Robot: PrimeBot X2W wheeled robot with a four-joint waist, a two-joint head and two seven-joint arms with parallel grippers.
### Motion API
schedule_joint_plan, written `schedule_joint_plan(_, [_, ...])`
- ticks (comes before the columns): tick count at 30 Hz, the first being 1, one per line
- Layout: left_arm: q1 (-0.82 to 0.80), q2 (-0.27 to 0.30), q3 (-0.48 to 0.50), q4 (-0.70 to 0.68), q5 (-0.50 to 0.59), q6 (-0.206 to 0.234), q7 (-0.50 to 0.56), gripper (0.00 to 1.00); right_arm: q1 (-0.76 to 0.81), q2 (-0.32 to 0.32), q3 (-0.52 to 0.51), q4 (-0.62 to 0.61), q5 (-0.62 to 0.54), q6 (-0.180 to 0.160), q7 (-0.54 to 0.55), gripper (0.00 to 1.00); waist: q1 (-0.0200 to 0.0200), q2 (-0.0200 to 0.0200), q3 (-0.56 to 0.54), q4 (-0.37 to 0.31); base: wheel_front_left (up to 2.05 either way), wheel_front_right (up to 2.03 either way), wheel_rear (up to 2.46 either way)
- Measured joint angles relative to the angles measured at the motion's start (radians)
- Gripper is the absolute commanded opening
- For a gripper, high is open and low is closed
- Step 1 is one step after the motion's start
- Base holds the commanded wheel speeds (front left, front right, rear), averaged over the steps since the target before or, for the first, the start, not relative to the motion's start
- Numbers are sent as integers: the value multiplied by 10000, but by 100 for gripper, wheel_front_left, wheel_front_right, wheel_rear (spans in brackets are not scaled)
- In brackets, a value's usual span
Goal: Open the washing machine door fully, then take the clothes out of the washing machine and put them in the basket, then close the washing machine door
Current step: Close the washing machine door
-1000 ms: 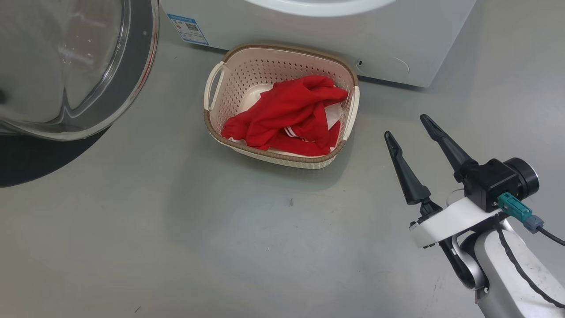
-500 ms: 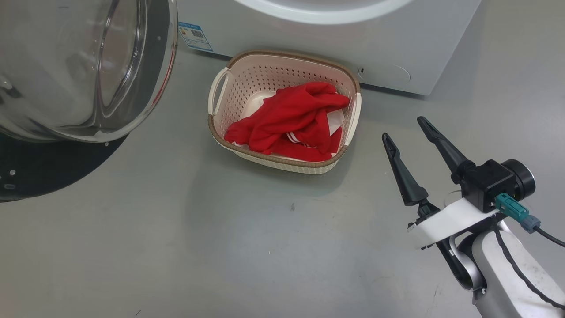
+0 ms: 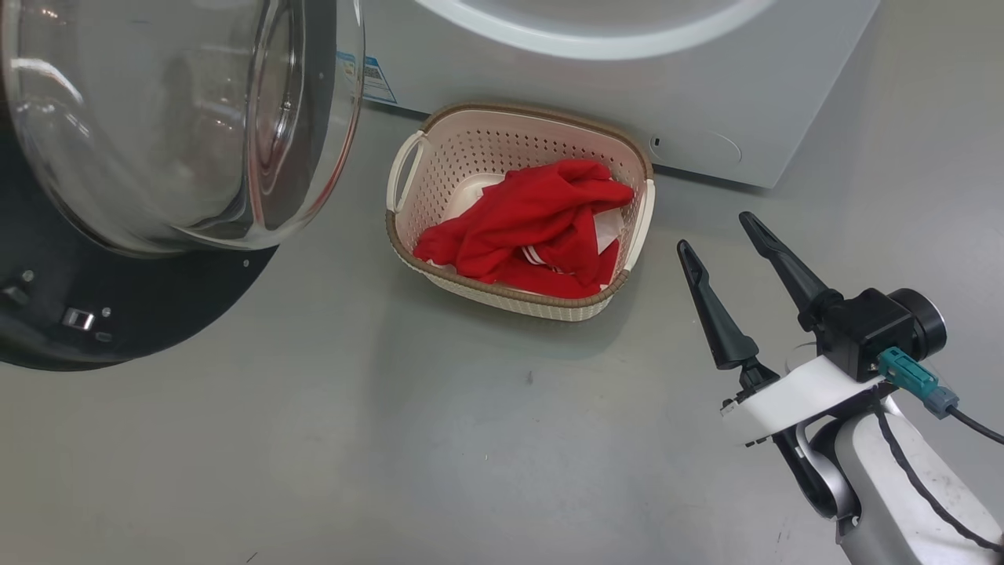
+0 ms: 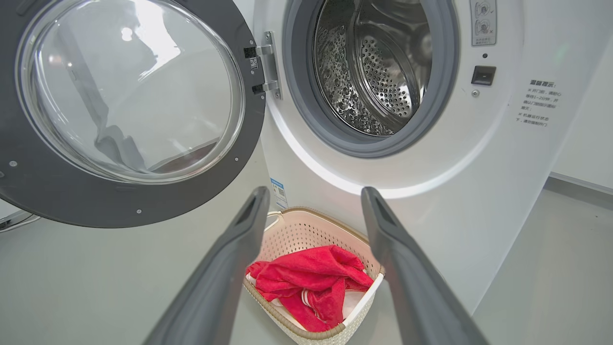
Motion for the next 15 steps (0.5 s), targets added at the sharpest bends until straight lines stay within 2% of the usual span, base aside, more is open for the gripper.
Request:
schedule_joint_plan(5, [157,-537,-395,-255,-96,-102,677,0,2,23,2,105,6,0,-46,100,0,0,-96,87,0,0,0])
schedule_joint_plan(15, [706,-959,-550,-1012,-431,-109,1289,0,13,148,40,190,77,-2,-132,100,0,0,-281,207,0,0,0])
